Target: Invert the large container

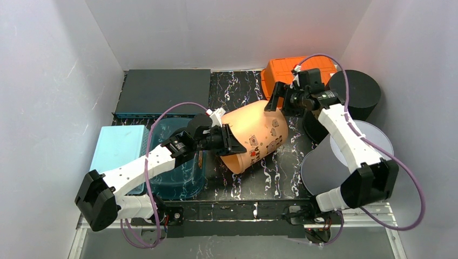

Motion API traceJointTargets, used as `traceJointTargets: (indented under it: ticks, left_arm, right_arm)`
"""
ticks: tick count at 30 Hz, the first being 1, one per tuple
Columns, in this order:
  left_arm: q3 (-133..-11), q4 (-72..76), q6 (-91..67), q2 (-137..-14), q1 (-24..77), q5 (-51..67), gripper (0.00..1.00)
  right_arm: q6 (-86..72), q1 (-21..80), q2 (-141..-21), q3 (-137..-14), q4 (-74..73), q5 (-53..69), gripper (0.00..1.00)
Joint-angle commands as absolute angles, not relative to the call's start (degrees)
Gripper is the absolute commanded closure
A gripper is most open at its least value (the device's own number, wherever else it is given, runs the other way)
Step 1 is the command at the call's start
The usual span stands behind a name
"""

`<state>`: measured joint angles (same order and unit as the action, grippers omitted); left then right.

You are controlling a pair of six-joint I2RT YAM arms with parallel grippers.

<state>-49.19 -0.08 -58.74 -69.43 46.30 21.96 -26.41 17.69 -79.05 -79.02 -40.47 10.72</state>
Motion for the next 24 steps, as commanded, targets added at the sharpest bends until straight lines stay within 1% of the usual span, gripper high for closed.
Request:
traceJointTargets:
  ticks: [1, 6, 13, 16, 20, 24]
  left_arm:
    - [-48.81, -2.92, -57.1, -68.27, 46.38, 23.43, 0.82]
    - [-49.66, -5.13, -55.29, -68.14, 46.39, 23.54, 0.82]
    - [-50.64, -4.4, -54.14, -69.84, 46.38, 25.54, 0.82]
    - [-51.33, -3.27, -53.58, -70.59, 46.36, 26.85, 0.82]
    - [-52.15, -0.98, -53.23, -71.04, 46.36, 28.57, 0.83]
    - [-52.05, 2.84, -53.45, -71.36, 46.41, 30.37, 0.83]
  right_arm:
    - [-22.99, 17.47, -81.96, -81.39, -37.07, 13.44, 0.01]
    - [-23.49, 16.6, -85.3, -80.52, -33.3, 17.66, 0.01]
    - [-26.68, 15.6, -86.95, -75.21, -28.02, 29.28, 0.02]
    - [-28.94, 15.49, -84.11, -72.97, -25.1, 32.8, 0.02]
    - [-36.34, 15.08, -78.57, -68.87, -16.55, 37.62, 0.03]
    - [-40.9, 15.03, -73.7, -68.12, -13.25, 38.33, 0.04]
